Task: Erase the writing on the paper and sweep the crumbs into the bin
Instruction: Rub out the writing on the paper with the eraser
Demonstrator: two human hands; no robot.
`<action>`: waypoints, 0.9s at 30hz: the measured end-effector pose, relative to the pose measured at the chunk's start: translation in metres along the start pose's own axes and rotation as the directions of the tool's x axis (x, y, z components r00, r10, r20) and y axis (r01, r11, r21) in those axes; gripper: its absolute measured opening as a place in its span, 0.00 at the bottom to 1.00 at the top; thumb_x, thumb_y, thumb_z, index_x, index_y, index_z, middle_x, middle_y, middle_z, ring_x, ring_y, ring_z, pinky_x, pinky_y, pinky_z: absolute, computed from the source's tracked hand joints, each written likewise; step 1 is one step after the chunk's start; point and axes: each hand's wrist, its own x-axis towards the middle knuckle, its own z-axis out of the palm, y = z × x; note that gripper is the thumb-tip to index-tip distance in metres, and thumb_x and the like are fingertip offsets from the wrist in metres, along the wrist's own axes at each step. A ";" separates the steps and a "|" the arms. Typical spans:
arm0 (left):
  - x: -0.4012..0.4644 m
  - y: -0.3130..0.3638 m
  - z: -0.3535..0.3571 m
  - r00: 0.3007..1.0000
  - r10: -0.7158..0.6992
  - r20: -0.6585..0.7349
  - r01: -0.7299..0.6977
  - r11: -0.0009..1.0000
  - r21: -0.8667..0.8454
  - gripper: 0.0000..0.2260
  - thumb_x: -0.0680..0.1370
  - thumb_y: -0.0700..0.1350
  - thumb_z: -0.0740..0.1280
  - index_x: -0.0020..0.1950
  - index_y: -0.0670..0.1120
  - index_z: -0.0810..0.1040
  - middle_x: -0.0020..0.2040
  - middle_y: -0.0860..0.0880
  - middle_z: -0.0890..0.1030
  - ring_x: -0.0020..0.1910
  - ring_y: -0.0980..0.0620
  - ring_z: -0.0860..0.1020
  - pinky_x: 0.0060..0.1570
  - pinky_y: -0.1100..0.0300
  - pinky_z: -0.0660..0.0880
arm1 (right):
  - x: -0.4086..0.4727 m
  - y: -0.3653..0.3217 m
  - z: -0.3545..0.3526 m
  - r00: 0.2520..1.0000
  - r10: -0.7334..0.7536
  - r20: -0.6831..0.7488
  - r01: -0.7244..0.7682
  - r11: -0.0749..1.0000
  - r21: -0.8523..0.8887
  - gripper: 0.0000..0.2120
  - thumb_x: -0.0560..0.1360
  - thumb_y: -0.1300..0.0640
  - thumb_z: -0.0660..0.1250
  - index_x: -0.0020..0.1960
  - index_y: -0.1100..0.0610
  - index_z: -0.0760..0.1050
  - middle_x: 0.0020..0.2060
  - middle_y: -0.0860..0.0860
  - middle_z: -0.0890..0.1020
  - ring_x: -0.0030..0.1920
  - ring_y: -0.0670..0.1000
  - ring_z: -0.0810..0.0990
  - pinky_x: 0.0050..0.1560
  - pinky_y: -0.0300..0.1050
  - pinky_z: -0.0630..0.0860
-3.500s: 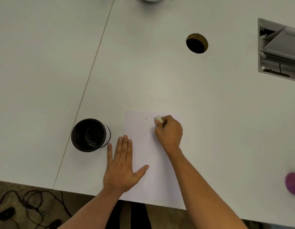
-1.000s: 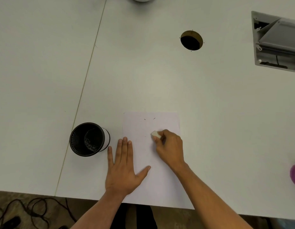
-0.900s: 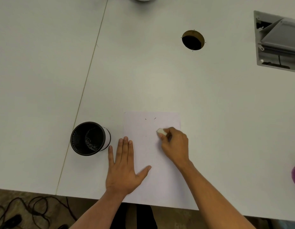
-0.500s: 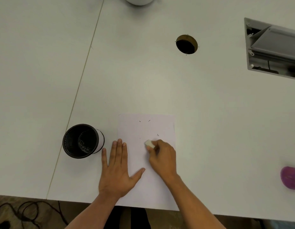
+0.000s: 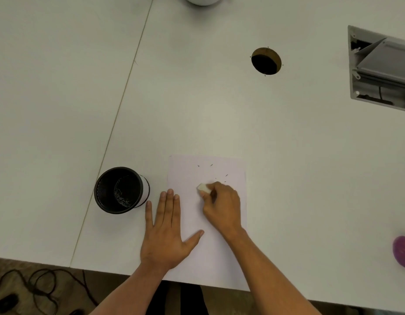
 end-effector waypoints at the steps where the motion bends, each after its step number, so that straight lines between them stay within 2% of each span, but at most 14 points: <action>1: 0.000 -0.001 0.000 1.000 0.000 -0.003 0.000 1.000 0.002 0.46 0.76 0.72 0.51 0.80 0.38 0.50 0.81 0.40 0.51 0.80 0.42 0.49 0.74 0.33 0.53 | 0.009 0.002 -0.002 1.000 0.024 -0.017 -0.024 1.000 -0.012 0.08 0.74 0.55 0.69 0.40 0.59 0.78 0.31 0.52 0.81 0.31 0.51 0.77 0.34 0.45 0.74; 3: 0.000 0.000 0.000 1.000 0.000 0.001 0.000 1.000 0.001 0.46 0.76 0.72 0.51 0.80 0.38 0.50 0.81 0.40 0.51 0.80 0.42 0.49 0.75 0.33 0.53 | 0.029 0.006 -0.008 0.996 0.077 -0.052 -0.080 0.996 -0.046 0.09 0.74 0.54 0.67 0.43 0.60 0.79 0.33 0.53 0.82 0.33 0.54 0.79 0.36 0.47 0.76; 7: 0.000 -0.001 0.001 1.000 -0.003 0.000 0.003 1.000 -0.003 0.46 0.76 0.73 0.51 0.80 0.39 0.49 0.81 0.40 0.51 0.80 0.42 0.50 0.74 0.34 0.53 | 0.044 0.001 -0.011 0.979 0.162 -0.121 -0.165 0.986 -0.014 0.09 0.75 0.55 0.67 0.41 0.61 0.78 0.33 0.53 0.82 0.33 0.53 0.78 0.35 0.46 0.74; 11: 0.001 -0.001 0.002 1.000 0.012 -0.016 -0.012 1.000 -0.003 0.46 0.76 0.72 0.53 0.80 0.38 0.51 0.81 0.39 0.52 0.80 0.42 0.51 0.74 0.33 0.53 | 0.003 -0.013 0.008 1.000 0.020 -0.014 -0.020 1.000 0.005 0.10 0.74 0.56 0.68 0.36 0.59 0.76 0.28 0.51 0.79 0.29 0.50 0.75 0.33 0.46 0.74; 14: 0.000 -0.001 0.002 1.000 0.015 -0.019 -0.015 1.000 -0.003 0.46 0.76 0.72 0.53 0.80 0.38 0.51 0.81 0.39 0.53 0.80 0.42 0.51 0.75 0.33 0.52 | -0.001 -0.012 0.009 0.999 -0.035 0.016 0.035 0.999 -0.019 0.09 0.73 0.56 0.70 0.37 0.59 0.77 0.29 0.51 0.80 0.29 0.50 0.75 0.33 0.45 0.73; 18: 0.000 -0.001 0.001 1.000 0.007 -0.015 -0.007 1.000 0.000 0.46 0.76 0.72 0.53 0.80 0.38 0.50 0.81 0.40 0.51 0.80 0.43 0.49 0.75 0.35 0.50 | 0.038 -0.009 -0.002 0.997 0.063 -0.052 -0.065 0.997 -0.035 0.09 0.75 0.54 0.68 0.43 0.60 0.79 0.32 0.53 0.82 0.33 0.52 0.78 0.35 0.44 0.73; 21: 0.000 0.000 0.000 1.000 0.006 -0.016 -0.006 1.000 0.002 0.47 0.76 0.73 0.53 0.80 0.38 0.50 0.81 0.40 0.51 0.81 0.43 0.48 0.76 0.35 0.49 | 0.048 -0.013 -0.004 0.989 0.123 -0.080 -0.124 0.992 -0.013 0.09 0.75 0.55 0.67 0.41 0.60 0.77 0.32 0.53 0.81 0.32 0.51 0.77 0.35 0.46 0.75; 25: 0.000 -0.001 0.001 1.000 0.013 -0.020 -0.013 1.000 -0.016 0.46 0.76 0.73 0.52 0.79 0.37 0.53 0.81 0.39 0.53 0.80 0.42 0.51 0.75 0.34 0.51 | 0.017 -0.031 0.016 0.996 -0.076 0.037 0.077 0.997 -0.020 0.09 0.74 0.55 0.68 0.39 0.60 0.78 0.31 0.52 0.82 0.31 0.51 0.77 0.36 0.47 0.75; 27: 0.000 -0.001 0.002 0.999 0.018 -0.027 -0.018 1.000 -0.024 0.46 0.76 0.73 0.52 0.79 0.37 0.54 0.80 0.39 0.54 0.80 0.42 0.52 0.75 0.33 0.52 | 0.012 -0.032 0.022 0.990 -0.121 0.078 0.123 0.992 -0.015 0.09 0.74 0.54 0.67 0.39 0.59 0.78 0.31 0.52 0.82 0.31 0.51 0.77 0.36 0.49 0.76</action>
